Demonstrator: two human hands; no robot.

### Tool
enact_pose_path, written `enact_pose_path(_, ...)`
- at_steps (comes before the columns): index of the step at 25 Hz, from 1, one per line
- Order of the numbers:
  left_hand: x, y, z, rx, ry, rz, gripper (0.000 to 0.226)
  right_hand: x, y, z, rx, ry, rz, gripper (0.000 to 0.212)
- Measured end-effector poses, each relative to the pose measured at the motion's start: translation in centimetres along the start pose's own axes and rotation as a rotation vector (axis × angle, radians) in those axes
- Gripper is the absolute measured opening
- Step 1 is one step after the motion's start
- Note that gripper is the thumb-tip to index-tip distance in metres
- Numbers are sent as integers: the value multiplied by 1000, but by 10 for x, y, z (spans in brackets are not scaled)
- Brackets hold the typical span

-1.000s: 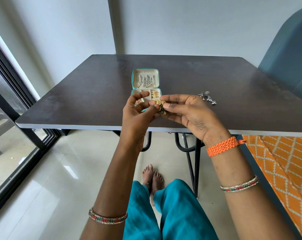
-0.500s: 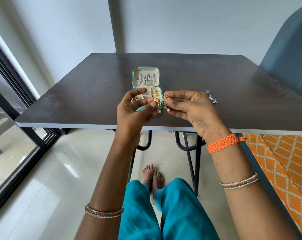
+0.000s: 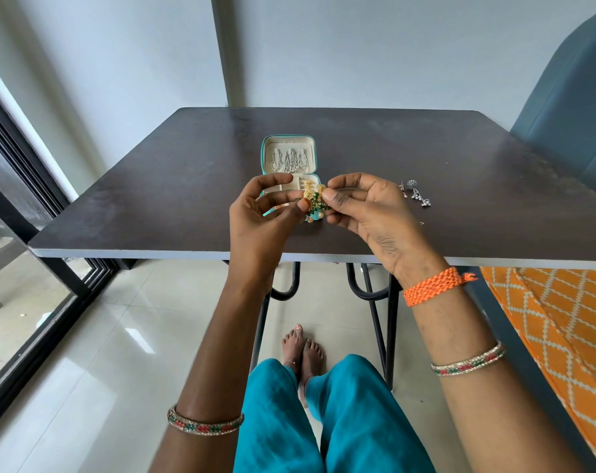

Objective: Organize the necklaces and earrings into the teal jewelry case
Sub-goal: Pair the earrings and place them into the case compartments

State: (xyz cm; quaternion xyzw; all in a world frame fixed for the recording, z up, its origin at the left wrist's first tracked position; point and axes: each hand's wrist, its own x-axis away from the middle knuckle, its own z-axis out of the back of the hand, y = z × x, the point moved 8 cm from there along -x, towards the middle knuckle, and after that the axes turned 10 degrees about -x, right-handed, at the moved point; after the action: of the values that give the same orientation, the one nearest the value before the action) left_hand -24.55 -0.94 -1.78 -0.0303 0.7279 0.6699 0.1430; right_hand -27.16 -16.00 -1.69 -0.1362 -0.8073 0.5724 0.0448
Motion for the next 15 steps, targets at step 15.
enact_pose_path(15, -64, -18, 55, -217, 179, 11, 20, -65, -9, -2, 340, 7, 149, 13)
